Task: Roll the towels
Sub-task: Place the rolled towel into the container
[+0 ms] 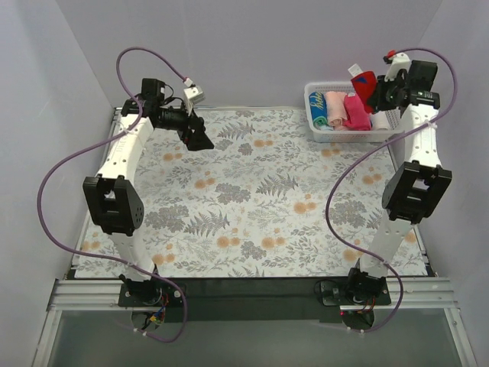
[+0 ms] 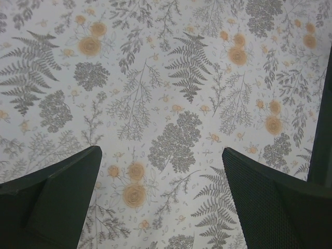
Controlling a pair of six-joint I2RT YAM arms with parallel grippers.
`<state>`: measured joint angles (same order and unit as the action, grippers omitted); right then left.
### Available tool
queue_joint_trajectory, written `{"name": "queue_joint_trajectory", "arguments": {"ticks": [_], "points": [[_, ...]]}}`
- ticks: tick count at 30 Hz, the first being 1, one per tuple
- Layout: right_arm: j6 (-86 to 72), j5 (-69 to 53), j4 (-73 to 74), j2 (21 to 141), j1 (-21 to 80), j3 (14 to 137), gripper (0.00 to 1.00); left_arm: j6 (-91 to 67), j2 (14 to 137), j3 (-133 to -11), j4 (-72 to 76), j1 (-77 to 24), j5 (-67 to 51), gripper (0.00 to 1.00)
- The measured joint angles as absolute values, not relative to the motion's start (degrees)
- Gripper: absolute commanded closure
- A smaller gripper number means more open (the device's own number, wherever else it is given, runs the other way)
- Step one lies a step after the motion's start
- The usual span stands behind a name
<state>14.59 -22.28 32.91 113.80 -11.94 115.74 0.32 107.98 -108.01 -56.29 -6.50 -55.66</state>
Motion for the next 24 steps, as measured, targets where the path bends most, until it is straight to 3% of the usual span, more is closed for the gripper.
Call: {"name": "queue_joint_trajectory", "arguments": {"ticks": [15, 24], "points": [[7.9, -0.4, 21.7, 125.8, -14.1, 121.5, 0.99, -0.6, 96.2, -92.9, -53.8, -6.5, -54.5, 0.02], [9.7, 3.2, 20.3, 130.4, -13.9, 121.5, 0.99, 0.4, 95.8, -91.9, -53.8, -6.5, -53.9, 0.02]]}}
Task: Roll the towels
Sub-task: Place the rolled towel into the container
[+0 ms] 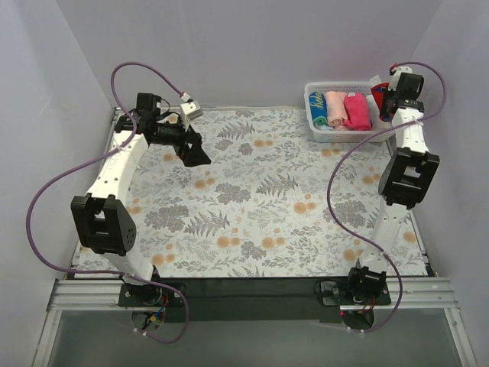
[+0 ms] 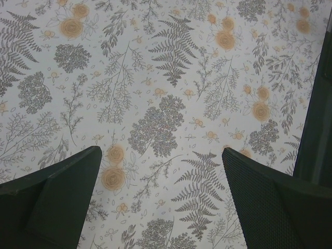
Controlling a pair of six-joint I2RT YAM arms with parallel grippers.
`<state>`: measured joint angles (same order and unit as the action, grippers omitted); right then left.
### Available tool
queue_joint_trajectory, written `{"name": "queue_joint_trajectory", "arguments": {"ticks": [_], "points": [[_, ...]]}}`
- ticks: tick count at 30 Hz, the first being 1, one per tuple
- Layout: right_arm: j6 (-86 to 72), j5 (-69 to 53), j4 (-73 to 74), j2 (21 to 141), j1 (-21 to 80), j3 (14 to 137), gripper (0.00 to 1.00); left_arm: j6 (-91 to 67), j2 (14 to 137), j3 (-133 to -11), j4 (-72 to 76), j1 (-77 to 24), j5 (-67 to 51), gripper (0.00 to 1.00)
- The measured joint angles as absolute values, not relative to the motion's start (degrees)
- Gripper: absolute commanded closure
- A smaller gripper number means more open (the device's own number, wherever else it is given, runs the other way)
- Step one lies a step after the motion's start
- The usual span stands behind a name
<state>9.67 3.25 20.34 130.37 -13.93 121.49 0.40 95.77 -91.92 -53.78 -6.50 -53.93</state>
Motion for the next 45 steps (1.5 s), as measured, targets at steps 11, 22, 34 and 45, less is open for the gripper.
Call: {"name": "queue_joint_trajectory", "arguments": {"ticks": [11, 22, 34, 45], "points": [[10.5, 2.6, 19.4, 132.8, -13.4, 121.1, 0.99, 1.0, 95.8, -91.4, -54.0, -6.5, -53.7, 0.02], [10.7, 1.3, 18.6, 134.6, -12.6, 119.4, 0.82, 1.3, 95.8, -91.4, -54.7, -6.5, -53.1, 0.02], [11.4, 1.3, 18.7, 134.0, -12.6, 117.5, 0.44, 1.7, 96.0, -91.4, -54.8, -6.5, -53.0, 0.02], [12.3, 2.9, 20.8, 130.2, -12.6, 117.4, 0.37, 2.1, 96.8, -91.4, -54.7, -6.5, -52.9, 0.02]]}}
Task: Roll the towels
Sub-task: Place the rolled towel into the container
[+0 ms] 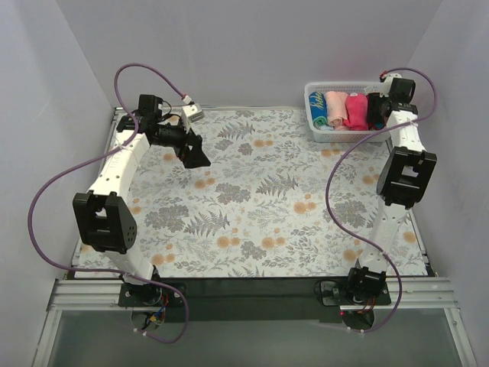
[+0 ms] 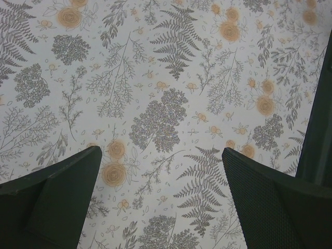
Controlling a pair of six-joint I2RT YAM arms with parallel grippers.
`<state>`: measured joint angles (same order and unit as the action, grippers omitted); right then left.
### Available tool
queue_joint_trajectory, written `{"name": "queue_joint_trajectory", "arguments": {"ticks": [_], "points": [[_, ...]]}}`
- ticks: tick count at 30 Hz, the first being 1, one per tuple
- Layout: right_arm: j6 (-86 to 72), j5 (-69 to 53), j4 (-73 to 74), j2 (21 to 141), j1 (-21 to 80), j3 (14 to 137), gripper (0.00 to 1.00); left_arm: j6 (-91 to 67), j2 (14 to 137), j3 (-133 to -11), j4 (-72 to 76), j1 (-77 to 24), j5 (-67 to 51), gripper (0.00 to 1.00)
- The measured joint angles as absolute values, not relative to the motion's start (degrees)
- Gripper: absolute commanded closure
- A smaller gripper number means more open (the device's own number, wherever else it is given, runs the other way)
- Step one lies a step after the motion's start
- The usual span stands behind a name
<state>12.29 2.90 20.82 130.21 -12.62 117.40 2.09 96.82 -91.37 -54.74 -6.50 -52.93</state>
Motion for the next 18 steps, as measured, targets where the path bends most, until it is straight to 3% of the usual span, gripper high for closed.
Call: {"name": "queue_joint_trajectory", "arguments": {"ticks": [4, 12, 18], "points": [[12.5, 3.3, 20.9, 129.0, -12.6, 117.4, 0.34, 2.0, 97.2, -91.4, -54.3, -6.5, -52.4, 0.02], [12.1, 2.8, 22.7, 123.6, -12.6, 114.8, 0.05, -1.0, 98.6, -92.3, -53.8, -6.4, -49.3, 0.02], [12.0, -4.5, 28.5, 113.4, -12.2, 109.9, 0.02, -4.4, 101.3, -95.2, -53.4, -5.3, -46.6, 0.02]]}}
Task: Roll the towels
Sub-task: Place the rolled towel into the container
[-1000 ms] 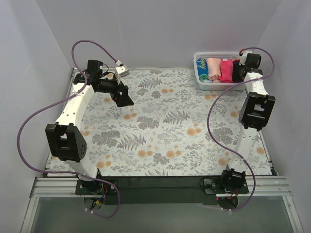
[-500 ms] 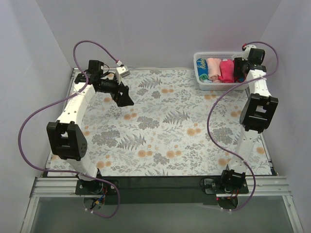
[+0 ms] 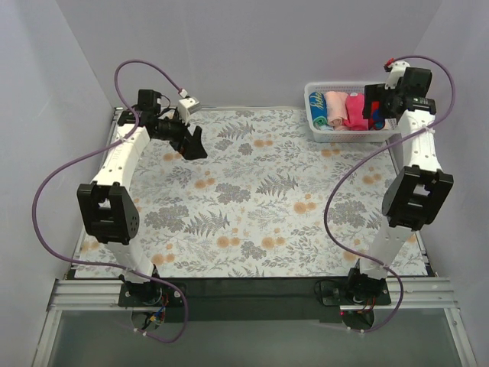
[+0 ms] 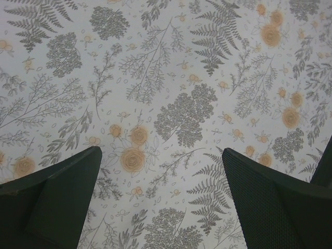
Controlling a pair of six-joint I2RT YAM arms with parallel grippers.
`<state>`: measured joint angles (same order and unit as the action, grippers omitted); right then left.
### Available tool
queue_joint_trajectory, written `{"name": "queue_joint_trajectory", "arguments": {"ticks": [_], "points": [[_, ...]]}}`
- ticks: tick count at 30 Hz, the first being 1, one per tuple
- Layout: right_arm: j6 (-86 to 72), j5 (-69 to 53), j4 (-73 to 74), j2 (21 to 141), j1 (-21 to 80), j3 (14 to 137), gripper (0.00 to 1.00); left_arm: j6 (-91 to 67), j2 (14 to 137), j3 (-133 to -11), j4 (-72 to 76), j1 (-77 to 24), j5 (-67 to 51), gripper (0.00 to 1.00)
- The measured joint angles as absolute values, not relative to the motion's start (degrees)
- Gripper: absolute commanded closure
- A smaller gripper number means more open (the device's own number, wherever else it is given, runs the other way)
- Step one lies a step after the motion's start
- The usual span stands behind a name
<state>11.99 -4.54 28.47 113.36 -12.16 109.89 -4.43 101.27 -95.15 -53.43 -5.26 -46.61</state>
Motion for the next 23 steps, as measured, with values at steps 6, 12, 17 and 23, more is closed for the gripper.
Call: {"name": "queue_joint_trajectory", "arguments": {"ticks": [6, 12, 17, 23], "points": [[12.9, -11.6, 34.6, 100.1, -7.6, 103.0, 0.02, -7.4, 103.0, -96.4, -52.0, -4.4, -42.1, 0.02], [14.2, -16.3, 37.2, 87.1, 4.3, 88.1, 0.02, -7.0, 102.5, -94.4, -50.1, -4.2, -37.7, 0.02], [14.6, -18.5, 37.6, 79.4, 13.6, 71.9, 0.02, -4.3, 98.4, -82.9, -48.2, -4.2, -33.0, 0.02], [14.5, -18.5, 37.6, 76.6, 14.6, 65.0, 0.02, -2.3, 91.3, -73.6, -48.4, -4.2, -29.3, 0.02]]}}
